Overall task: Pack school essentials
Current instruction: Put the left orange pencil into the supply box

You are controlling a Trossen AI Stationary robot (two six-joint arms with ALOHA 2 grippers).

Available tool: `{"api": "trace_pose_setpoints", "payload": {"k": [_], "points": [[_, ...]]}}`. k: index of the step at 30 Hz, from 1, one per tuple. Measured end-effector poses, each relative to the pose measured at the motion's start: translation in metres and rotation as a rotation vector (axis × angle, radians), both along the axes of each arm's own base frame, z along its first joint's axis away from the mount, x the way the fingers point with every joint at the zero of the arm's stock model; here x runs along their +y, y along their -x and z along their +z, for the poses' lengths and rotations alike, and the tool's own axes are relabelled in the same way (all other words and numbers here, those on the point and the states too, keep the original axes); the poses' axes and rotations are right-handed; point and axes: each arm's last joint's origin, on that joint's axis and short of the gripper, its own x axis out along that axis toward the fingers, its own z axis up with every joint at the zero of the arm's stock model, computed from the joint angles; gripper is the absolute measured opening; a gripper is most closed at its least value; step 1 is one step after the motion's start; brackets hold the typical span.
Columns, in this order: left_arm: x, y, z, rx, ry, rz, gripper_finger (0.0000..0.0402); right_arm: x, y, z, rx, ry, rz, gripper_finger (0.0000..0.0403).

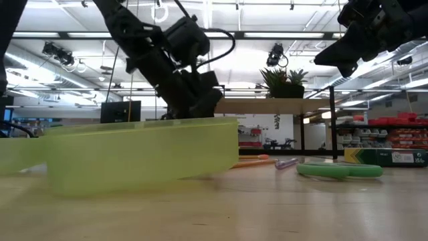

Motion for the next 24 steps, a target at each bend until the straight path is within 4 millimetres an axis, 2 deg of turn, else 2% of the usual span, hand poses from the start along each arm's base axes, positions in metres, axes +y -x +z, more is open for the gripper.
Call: {"api": "trace_pose_setpoints", "payload": {"k": [5, 13, 24], "points": [[0.006, -0.007, -0.010, -0.024, -0.031, -0.015, 0.0181, 0.000, 0.000, 0.000, 0.003, 0.001, 0.001, 0.0060], [0.010, -0.014, -0.037, -0.017, -0.027, -0.070, 0.0173, 0.000, 0.000, -0.001, 0.012, -0.001, 0.005, 0.0060], [0.010, -0.015, -0.043, -0.004, -0.003, -0.074, 0.0156, 0.000, 0.000, -0.001, 0.012, 0.003, 0.006, 0.0060]]}}
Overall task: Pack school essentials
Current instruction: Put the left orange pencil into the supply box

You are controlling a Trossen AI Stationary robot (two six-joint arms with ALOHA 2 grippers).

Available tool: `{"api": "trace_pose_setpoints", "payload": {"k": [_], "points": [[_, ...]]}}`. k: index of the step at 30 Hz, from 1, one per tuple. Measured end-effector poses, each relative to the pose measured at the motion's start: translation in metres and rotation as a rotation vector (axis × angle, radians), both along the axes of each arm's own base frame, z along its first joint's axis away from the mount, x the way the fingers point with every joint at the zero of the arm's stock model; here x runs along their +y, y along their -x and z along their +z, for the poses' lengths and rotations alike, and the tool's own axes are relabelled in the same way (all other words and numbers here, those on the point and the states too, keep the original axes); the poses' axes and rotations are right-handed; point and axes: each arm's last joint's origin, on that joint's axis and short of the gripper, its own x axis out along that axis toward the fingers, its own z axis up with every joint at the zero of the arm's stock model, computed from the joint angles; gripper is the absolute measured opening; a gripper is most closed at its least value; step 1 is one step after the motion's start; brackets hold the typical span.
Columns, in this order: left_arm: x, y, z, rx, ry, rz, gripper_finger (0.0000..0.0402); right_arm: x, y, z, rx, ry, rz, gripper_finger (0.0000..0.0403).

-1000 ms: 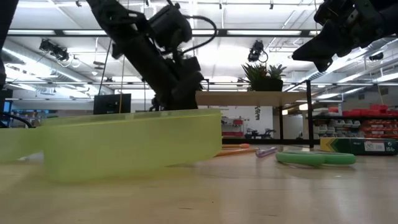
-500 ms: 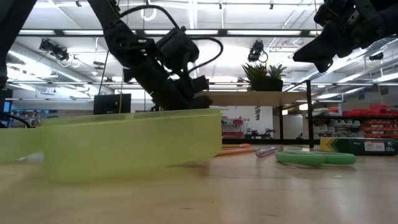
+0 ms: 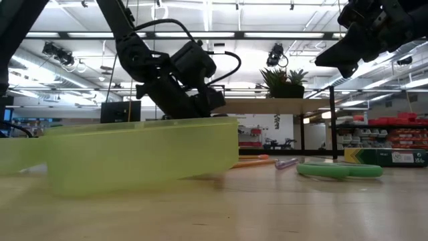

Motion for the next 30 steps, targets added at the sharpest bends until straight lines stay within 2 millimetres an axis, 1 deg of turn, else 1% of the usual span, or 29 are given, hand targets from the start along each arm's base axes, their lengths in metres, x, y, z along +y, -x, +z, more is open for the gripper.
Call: {"api": "trace_pose_setpoints", "payload": {"k": [7, 15, 16, 22, 26, 30], "points": [[-0.001, 0.002, -0.001, 0.029, 0.007, -0.006, 0.0107, 0.000, 0.000, 0.000, 0.000, 0.000, 0.000, 0.0060], [-0.002, 0.004, -0.004, 0.074, 0.020, -0.031, 0.0020, 0.000, 0.000, 0.000, 0.000, 0.000, 0.000, 0.0060], [-0.002, 0.005, -0.004, 0.075, 0.023, -0.032, 0.0014, 0.000, 0.000, 0.000, 0.000, 0.000, 0.000, 0.0060], [-0.002, 0.004, -0.003, 0.067, 0.022, -0.030, 0.0021, 0.000, 0.000, 0.000, 0.000, 0.000, 0.000, 0.0060], [-0.003, 0.005, 0.001, 0.052, 0.021, -0.036, 0.0010, 0.000, 0.000, 0.000, 0.001, 0.000, 0.000, 0.0060], [-0.005, 0.006, 0.008, 0.056, 0.017, -0.056, 0.0010, 0.000, 0.000, 0.000, 0.001, 0.000, 0.000, 0.0060]]}}
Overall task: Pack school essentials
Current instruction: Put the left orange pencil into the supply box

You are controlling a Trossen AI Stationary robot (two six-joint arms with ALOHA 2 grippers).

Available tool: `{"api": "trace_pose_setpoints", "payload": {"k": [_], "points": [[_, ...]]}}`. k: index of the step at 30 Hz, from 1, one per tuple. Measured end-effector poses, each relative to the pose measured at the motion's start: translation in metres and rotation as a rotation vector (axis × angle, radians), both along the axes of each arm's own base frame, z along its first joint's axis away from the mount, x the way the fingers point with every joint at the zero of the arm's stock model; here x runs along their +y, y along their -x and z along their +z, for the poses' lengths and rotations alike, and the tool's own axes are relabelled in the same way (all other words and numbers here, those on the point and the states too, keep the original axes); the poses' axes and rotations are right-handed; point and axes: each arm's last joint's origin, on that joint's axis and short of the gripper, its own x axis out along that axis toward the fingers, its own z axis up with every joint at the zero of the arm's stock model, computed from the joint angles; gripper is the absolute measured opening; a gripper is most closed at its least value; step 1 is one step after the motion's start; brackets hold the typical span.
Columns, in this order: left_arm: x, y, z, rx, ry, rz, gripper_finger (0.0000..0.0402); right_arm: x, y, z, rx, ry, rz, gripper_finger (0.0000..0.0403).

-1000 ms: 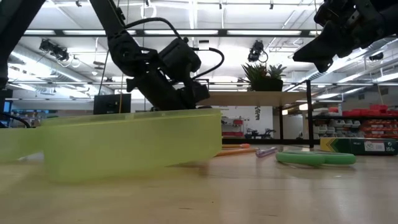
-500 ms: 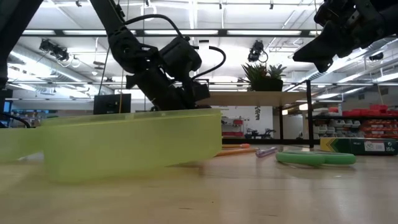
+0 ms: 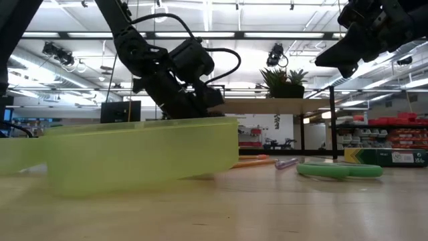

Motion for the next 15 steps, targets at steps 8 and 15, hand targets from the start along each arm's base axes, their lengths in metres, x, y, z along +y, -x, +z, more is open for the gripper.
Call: {"api": "trace_pose_setpoints", "payload": {"k": [8, 15], "points": [[-0.0009, 0.0005, 0.0033, -0.009, 0.022, -0.017, 0.0009, 0.0000, 0.0001, 0.0000, 0.001, -0.001, -0.001, 0.0060], [-0.0018, 0.0000, 0.0037, -0.020, 0.051, -0.025, 0.0015, 0.0000, 0.0001, -0.0001, 0.002, 0.000, 0.000, 0.0060]]}}
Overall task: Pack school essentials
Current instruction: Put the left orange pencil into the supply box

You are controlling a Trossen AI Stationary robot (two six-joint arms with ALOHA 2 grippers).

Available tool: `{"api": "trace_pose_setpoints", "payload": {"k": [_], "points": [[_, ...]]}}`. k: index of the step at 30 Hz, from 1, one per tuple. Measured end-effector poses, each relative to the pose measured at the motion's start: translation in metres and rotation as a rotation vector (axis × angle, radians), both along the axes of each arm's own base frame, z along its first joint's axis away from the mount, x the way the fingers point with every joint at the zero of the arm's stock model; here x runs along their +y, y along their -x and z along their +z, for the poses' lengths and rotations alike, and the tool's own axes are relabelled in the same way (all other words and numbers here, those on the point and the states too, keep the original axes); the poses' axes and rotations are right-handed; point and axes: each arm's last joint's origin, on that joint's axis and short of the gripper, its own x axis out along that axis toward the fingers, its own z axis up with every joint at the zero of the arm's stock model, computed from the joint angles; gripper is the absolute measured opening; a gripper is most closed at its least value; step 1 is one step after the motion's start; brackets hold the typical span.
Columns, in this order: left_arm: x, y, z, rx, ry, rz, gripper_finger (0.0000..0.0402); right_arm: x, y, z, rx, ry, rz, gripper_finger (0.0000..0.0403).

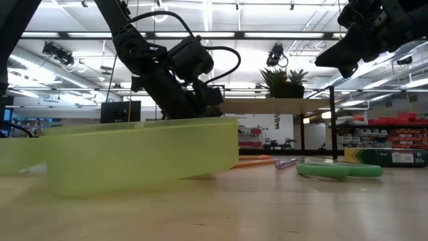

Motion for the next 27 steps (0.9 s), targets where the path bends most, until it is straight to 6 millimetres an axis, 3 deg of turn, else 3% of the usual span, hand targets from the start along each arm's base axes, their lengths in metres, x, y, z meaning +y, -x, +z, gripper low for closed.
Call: {"api": "trace_pose_setpoints", "payload": {"k": [27], "points": [[-0.0002, -0.0014, 0.0030, -0.018, 0.013, -0.006, 0.0013, 0.0000, 0.0000, -0.0001, 0.001, 0.000, 0.000, 0.0060]]}}
